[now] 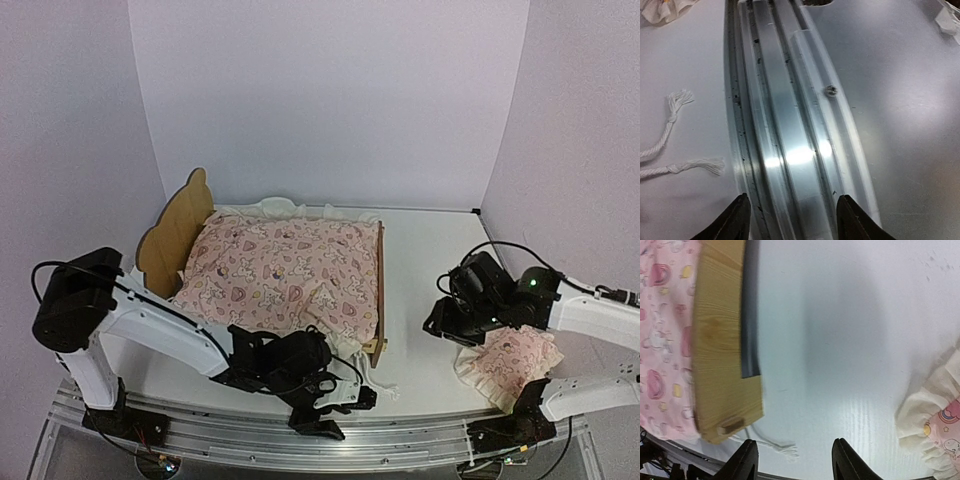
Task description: Set up the pet bed
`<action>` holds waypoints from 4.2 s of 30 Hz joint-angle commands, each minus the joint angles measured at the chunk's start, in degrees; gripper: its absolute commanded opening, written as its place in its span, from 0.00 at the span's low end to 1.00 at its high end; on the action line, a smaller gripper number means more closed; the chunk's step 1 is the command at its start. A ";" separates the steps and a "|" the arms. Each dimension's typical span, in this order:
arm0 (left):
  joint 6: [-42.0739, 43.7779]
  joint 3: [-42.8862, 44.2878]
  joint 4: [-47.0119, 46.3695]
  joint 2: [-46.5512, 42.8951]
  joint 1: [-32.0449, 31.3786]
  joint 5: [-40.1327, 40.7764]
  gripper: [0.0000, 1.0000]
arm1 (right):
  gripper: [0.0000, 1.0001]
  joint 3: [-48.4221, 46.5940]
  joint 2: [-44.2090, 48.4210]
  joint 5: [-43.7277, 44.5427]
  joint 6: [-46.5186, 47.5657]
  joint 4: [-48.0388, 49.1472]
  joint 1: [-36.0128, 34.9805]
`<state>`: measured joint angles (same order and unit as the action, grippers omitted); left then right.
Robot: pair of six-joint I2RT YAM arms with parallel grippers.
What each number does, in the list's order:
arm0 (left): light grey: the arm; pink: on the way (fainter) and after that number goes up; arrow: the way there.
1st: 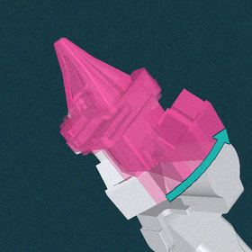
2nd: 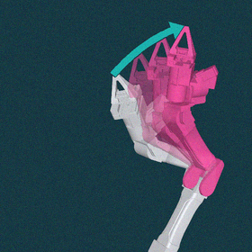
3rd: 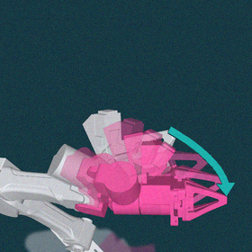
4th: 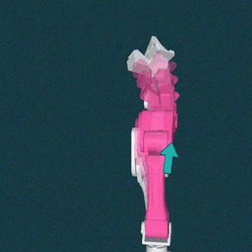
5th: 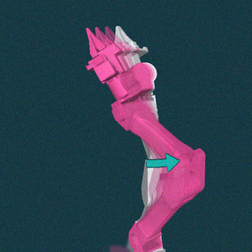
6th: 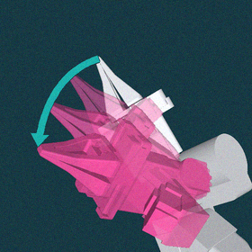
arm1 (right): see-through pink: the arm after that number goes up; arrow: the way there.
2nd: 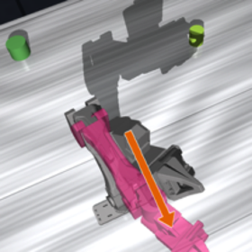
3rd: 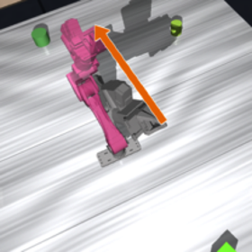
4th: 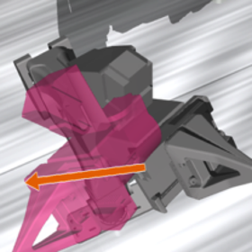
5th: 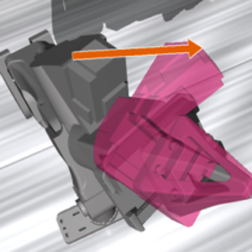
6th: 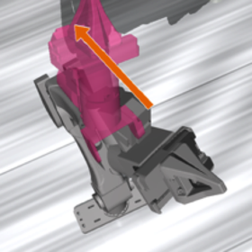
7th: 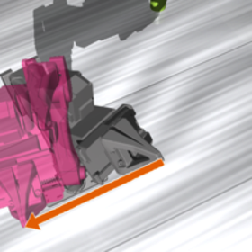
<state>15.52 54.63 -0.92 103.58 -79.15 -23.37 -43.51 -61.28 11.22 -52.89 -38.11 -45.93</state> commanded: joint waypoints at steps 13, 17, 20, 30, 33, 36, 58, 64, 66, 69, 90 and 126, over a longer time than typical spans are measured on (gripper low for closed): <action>-0.36 10.48 24.55 -24.96 28.70 0.47 0.85 | 0.47 -23.44 -30.36 -0.24 14.29 6.18 0.15; -1.01 8.79 21.91 -28.54 37.57 3.39 0.86 | 0.40 -25.14 -35.11 0.54 14.16 6.21 0.40; -0.92 7.74 21.64 -31.87 42.87 3.75 0.86 | 0.35 -25.94 -37.04 2.06 13.78 6.07 1.20; 2.91 4.20 22.47 -39.56 48.49 -1.45 0.83 | 0.20 -25.34 -36.68 6.97 15.94 4.28 9.84; 4.25 4.74 22.67 -39.86 48.49 -4.22 0.82 | 0.19 -23.82 -35.46 6.91 16.75 3.68 13.86; 5.08 5.94 23.26 -39.61 48.48 -6.90 0.81 | 0.19 -22.45 -33.71 6.93 18.27 3.57 17.13; -16.35 7.79 16.06 -43.63 57.35 -8.97 0.75 | 0.50 -44.23 -27.41 0.68 37.63 -5.27 6.16; -21.36 11.35 17.38 -46.19 64.01 1.01 0.78 | 0.59 -47.70 -35.84 0.75 39.79 7.99 -10.53; -22.09 7.63 18.78 -48.47 64.51 6.09 0.78 | 0.61 -49.41 -39.47 0.79 41.70 11.85 -14.22; -23.68 1.49 20.66 -52.07 64.83 12.44 0.78 | 0.62 -54.15 -46.90 -0.41 45.54 14.97 -19.33; -15.60 -6.72 19.25 -65.78 65.08 -5.13 0.72 | 0.00 -60.37 -57.23 7.85 42.93 16.04 -22.28; -4.22 3.87 29.69 -33.78 26.33 16.02 0.48 | 0.00 -43.05 -41.89 -20.88 42.53 22.82 -4.67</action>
<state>15.90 56.69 29.46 67.76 -52.73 -15.01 -88.74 -106.55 -8.00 -11.50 -16.74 -50.28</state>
